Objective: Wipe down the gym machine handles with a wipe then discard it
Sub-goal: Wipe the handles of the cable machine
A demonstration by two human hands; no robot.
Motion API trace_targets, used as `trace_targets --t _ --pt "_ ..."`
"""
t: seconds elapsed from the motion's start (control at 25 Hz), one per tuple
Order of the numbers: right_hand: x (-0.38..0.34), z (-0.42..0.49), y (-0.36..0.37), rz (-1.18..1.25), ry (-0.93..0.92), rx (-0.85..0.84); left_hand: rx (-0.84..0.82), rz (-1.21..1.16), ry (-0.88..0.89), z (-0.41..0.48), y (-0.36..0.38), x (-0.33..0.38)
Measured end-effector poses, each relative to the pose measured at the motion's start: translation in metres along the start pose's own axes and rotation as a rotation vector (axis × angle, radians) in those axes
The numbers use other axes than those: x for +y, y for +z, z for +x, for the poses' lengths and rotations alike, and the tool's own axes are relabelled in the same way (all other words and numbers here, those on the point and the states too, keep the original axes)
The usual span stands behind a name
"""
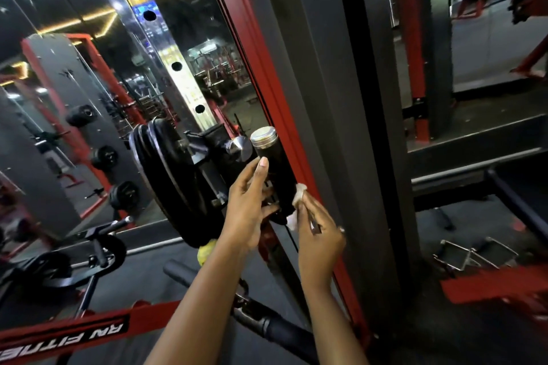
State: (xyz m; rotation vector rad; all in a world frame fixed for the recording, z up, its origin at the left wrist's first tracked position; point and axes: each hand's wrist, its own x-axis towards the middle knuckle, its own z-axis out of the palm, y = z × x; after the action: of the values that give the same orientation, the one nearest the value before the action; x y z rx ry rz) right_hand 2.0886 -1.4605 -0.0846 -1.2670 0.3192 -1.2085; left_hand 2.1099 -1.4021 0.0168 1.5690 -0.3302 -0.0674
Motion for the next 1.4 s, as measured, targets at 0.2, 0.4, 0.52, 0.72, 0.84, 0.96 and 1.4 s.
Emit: trace_targets --t 0.2,0.4,0.52,0.72,0.84,0.96,1.4 --pt "-0.034 0.029 0.0 0.108 -0.001 -0.043 -0.036 0.011 0.026 0.002 -0.003 -0.002" --pt "-0.05 0.027 0.019 0.025 -0.268 -0.107 -0.052 -0.007 0.044 -0.001 -0.001 -0.001" --pt "-0.018 0.003 0.015 -0.038 -0.258 0.004 -0.028 -0.023 0.023 -0.001 -0.002 -0.002" --pt "0.017 -0.013 0.006 -0.038 0.007 0.057 -0.051 -0.036 0.021 -0.001 -0.003 -0.001" --pt "-0.004 0.026 0.001 0.003 -0.003 0.004 -0.058 -0.022 0.017 0.0 -0.005 -0.001" --pt "-0.047 0.069 0.014 0.046 -0.183 -0.218 -0.051 -0.004 0.034 0.001 -0.004 -0.002" --pt "0.009 0.017 0.004 0.057 0.025 -0.155 -0.042 -0.046 0.028 -0.001 -0.002 -0.002"
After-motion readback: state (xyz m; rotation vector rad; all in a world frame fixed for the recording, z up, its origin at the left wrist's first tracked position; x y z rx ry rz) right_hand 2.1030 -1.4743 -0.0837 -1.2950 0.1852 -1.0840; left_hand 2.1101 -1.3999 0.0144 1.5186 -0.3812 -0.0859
